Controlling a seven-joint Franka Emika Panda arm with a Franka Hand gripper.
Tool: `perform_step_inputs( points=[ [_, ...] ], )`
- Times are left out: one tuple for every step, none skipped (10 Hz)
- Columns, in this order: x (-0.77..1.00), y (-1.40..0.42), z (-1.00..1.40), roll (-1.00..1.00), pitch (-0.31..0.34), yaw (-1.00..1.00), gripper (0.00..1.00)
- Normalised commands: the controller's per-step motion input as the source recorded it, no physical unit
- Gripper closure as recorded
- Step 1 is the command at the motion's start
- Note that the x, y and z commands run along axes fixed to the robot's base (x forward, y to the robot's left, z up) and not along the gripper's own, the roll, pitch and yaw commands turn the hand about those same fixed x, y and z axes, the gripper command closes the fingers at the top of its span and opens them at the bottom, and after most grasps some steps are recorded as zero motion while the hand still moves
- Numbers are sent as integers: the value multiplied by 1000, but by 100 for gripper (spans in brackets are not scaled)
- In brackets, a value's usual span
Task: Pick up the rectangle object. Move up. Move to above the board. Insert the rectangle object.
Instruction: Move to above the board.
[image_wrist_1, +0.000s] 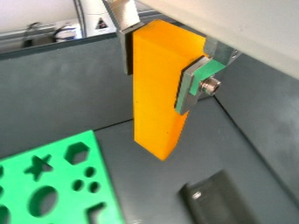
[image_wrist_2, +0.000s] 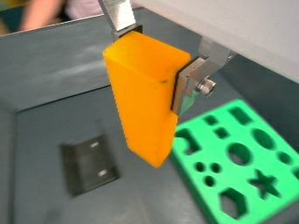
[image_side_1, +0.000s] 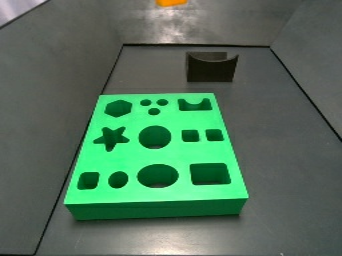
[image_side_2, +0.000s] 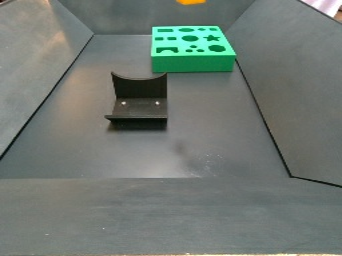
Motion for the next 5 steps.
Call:
perform_step_inputs(
  points=[
    [4, -1000, -25, -5, 210, -1000, 100],
    [14, -1000, -22, -1, 246, -1000, 100],
    [40, -1000, -15, -2, 322, -988, 100],
    [58, -1000, -12, -15, 307, -819, 100],
    [96, -1000, 2, -27, 245, -386, 100]
  ],
)
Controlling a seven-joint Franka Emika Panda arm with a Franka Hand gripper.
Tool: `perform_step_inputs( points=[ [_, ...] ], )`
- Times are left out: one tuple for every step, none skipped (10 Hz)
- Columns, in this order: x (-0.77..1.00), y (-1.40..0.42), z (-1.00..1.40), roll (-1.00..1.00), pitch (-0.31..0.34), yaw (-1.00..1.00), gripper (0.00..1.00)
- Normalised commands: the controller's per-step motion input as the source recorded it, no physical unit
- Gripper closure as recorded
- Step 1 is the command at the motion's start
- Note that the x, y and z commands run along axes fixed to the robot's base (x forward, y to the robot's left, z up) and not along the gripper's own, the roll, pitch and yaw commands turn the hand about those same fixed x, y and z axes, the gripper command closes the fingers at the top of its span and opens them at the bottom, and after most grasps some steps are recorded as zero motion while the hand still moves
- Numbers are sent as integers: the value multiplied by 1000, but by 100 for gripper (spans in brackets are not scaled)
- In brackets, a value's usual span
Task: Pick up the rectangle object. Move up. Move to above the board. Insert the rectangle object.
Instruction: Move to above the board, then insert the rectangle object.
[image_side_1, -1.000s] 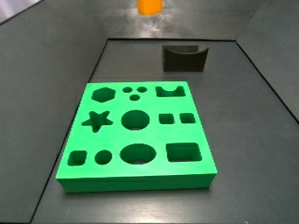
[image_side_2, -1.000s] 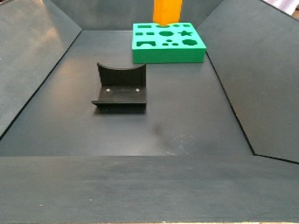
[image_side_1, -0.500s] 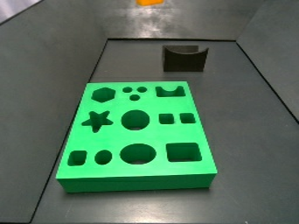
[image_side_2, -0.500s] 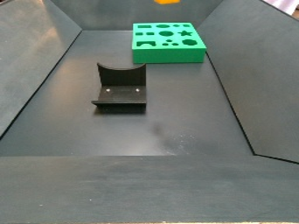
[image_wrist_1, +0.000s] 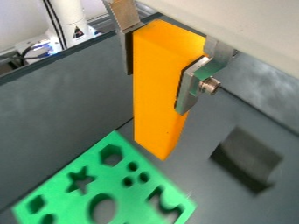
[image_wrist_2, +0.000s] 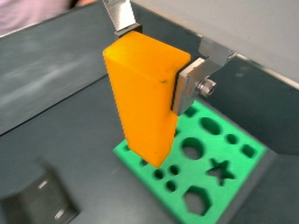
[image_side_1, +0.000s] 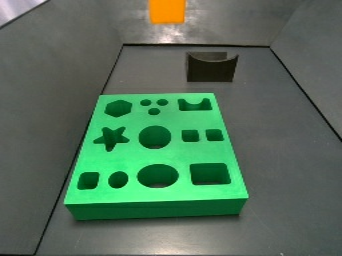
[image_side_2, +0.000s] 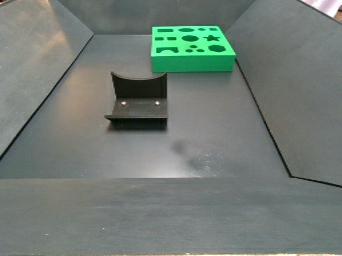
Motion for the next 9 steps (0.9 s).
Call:
perform_step_inputs(
  points=[
    [92, -815, 8, -30, 217, -257, 100],
    [74, -427, 15, -25, 170, -90, 100],
    [62, -299, 20, -23, 146, -52, 100],
    [0, 0, 0, 13, 0, 0, 100],
    [0, -231, -311, 180, -49, 163, 100],
    [49, -611, -683, 210, -190, 83, 100],
    [120, -674, -706, 176, -207, 43, 100],
    [229, -786, -720, 136, -224, 0, 100],
    [377, -834, -734, 101, -233, 0, 100]
  ],
)
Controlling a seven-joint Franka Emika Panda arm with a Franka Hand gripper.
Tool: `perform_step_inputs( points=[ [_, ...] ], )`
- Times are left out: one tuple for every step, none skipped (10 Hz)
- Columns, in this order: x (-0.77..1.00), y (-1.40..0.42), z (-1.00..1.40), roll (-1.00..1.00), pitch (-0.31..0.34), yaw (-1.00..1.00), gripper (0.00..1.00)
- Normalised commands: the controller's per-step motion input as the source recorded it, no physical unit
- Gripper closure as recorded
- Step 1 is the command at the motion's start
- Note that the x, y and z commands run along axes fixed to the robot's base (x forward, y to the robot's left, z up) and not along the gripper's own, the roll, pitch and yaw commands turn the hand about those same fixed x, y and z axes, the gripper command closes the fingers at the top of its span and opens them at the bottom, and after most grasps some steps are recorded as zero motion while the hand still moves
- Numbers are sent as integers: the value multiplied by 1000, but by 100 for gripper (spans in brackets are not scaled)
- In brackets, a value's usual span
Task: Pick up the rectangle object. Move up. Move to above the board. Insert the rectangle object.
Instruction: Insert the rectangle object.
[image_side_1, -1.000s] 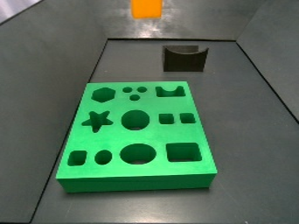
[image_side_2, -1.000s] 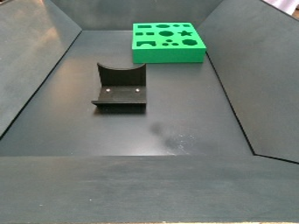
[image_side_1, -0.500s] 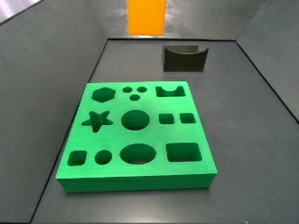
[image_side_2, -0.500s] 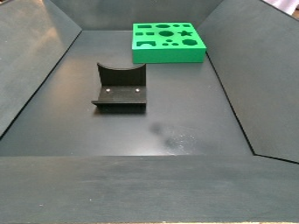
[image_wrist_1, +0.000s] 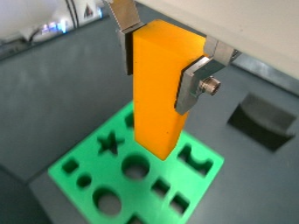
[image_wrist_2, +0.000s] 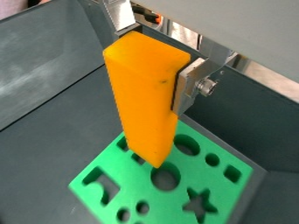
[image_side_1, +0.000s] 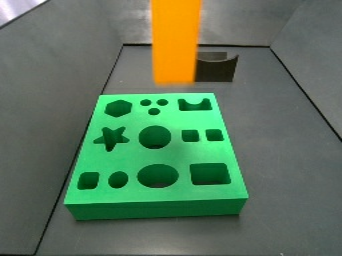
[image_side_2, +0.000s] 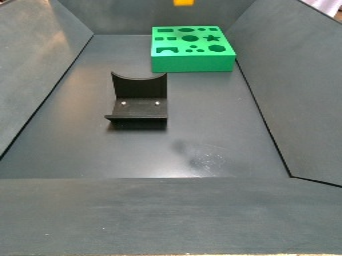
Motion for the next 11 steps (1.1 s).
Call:
perform_step_inputs(
  points=[
    [546, -789, -806, 90, -197, 0, 100],
    [669, -709, -857, 80, -186, 0, 100],
    [606, -706, -820, 84, -201, 0, 100],
    [420, -677, -749, 107, -219, -9, 100],
    [37, -371, -263, 29, -139, 0, 100],
    [0, -71, -14, 0, 0, 0, 100],
    [0, -246, -240, 90, -23, 23, 100],
    [0, -474, -514, 171, -107, 106, 100],
    [46, -303, -303, 69, -27, 43, 100],
    [151, -74, -114, 3, 0, 0, 100],
    [323, -111, -66, 30, 0, 0, 100]
  ],
)
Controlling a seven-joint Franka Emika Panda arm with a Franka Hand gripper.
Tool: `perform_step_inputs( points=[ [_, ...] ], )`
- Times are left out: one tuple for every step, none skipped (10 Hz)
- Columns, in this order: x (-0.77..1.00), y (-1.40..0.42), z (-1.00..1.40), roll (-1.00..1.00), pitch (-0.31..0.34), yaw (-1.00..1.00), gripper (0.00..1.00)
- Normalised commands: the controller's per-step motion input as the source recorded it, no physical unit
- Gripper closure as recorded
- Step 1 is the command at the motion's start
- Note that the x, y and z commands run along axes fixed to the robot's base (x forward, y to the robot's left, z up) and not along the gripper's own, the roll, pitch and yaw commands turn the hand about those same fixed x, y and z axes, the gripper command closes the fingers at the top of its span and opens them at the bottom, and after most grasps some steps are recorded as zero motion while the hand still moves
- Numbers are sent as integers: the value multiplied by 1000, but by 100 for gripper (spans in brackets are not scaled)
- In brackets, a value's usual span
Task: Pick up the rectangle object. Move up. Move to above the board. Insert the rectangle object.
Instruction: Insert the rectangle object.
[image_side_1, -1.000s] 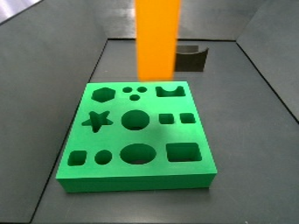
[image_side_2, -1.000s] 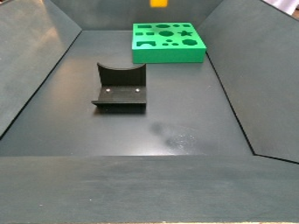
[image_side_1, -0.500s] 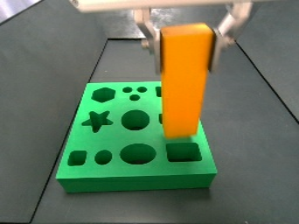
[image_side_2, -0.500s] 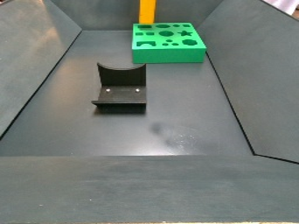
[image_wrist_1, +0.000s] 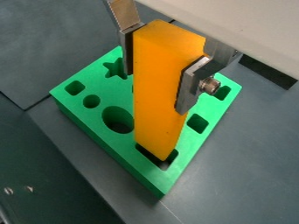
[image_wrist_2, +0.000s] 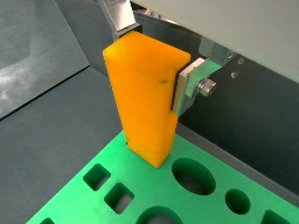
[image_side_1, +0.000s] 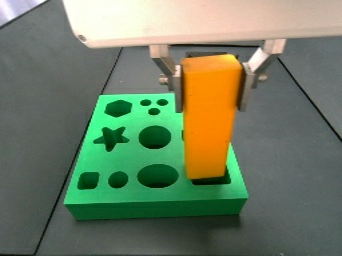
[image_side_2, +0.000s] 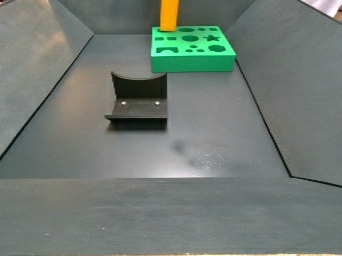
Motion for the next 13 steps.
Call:
perform_step_inputs(
  points=[
    [334, -103, -89, 69, 0, 0, 100],
    [266, -80, -66, 73, 1, 0, 100],
    [146, -37, -31, 40, 0, 0, 100],
    [63, -46, 0, 24, 0, 0, 100],
    [6, -14, 0, 31, 0, -31, 100],
    [0, 0, 0, 29, 0, -83, 100],
    [-23, 0, 0, 53, 0, -83, 100],
    [-54, 0, -66, 63, 0, -146, 100],
    [-86, 0, -106, 80, 0, -220, 100],
    [-86, 0, -97, 81, 0, -200, 100],
    [-100, 0, -111, 76, 0, -180, 100],
    [-97, -20, -129, 84, 0, -149, 100],
    [-54, -37, -260, 130, 0, 0, 100]
  ],
)
